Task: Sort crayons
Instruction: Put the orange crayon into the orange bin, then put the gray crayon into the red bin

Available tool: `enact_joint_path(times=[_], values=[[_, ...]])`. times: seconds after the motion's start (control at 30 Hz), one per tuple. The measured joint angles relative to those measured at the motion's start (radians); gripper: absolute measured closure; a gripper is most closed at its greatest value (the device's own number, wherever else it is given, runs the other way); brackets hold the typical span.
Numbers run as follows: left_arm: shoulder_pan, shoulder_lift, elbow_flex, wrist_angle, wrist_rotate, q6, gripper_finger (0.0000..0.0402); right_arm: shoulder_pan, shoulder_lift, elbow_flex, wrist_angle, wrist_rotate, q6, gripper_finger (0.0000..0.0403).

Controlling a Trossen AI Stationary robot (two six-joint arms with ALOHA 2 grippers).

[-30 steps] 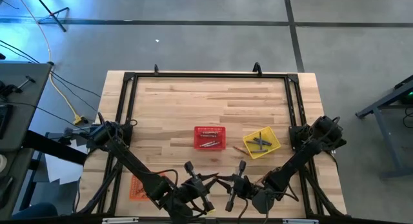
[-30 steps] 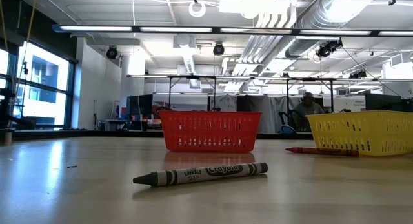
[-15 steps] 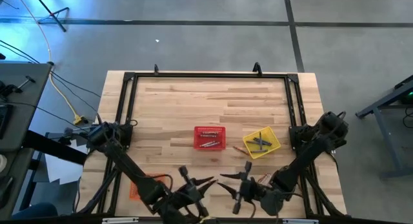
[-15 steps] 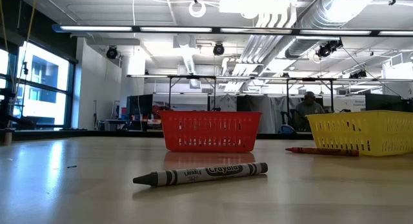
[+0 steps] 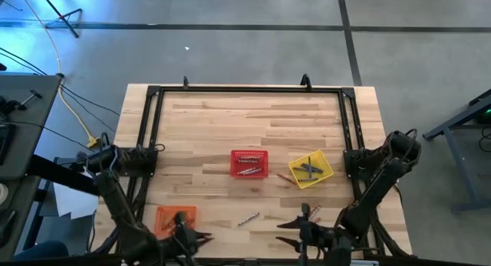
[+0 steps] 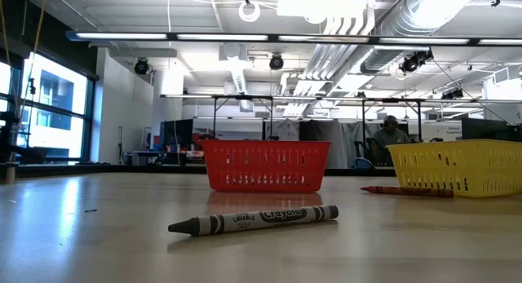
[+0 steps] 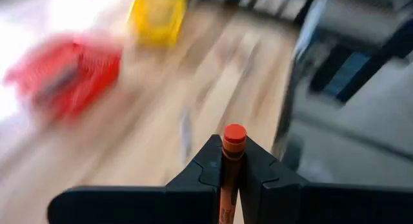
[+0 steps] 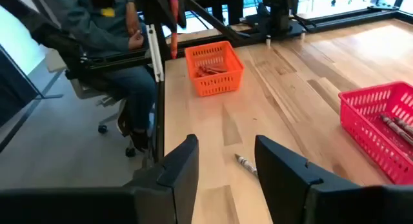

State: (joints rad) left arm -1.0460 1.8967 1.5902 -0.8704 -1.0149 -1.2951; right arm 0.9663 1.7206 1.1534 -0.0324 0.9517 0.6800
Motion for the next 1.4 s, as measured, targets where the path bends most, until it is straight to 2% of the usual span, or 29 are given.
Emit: enact_joint_path(times=[0.1, 0.17, 0.27, 0.4, 0.57, 0.97, 1.03, 1.13, 1.27, 1.4], values=[[-0.024, 0.005, 0.000, -0.254, 0.199, -0.332, 0.0394, -0.001, 0.000, 0.000, -0.017, 0.002, 0.028, 0.0269], [-0.034, 0.018, 0.000, -0.396, 0.314, -0.473, 0.0394, -0.005, 0.000, 0.000, -0.015, 0.006, 0.028, 0.0274], [-0.043, 0.027, -0.002, -0.560, 0.420, -0.595, 0.0394, -0.015, 0.000, 0.000, -0.016, 0.008, 0.027, 0.0280], [-0.043, 0.029, -0.006, -0.632, 0.459, -0.649, 0.0393, -0.030, 0.000, 0.000, -0.016, 0.007, 0.027, 0.0281], [-0.040, 0.037, -0.007, -0.617, 0.516, -0.625, 0.0380, -0.046, 0.000, 0.000, -0.016, 0.008, 0.002, 0.0282], [-0.010, 0.046, -0.007, -0.681, 0.507, -0.584, 0.0311, -0.050, 0.001, 0.000, -0.039, -0.001, -0.007, 0.0282], [0.001, 0.046, -0.007, -0.676, 0.496, -0.578, 0.0302, -0.050, 0.001, 0.000, -0.040, -0.002, -0.007, 0.0282], [0.023, 0.045, -0.007, -0.652, 0.418, -0.572, 0.0295, -0.050, 0.001, 0.000, -0.047, -0.007, 0.014, 0.0282], [0.068, 0.045, -0.007, -0.501, 0.303, -0.408, 0.0296, -0.057, 0.001, 0.000, -0.149, -0.097, 0.153, 0.0282], [0.137, 0.045, -0.007, -0.250, 0.303, -0.115, 0.0299, -0.069, 0.002, -0.001, -0.295, -0.176, 0.323, 0.0282]])
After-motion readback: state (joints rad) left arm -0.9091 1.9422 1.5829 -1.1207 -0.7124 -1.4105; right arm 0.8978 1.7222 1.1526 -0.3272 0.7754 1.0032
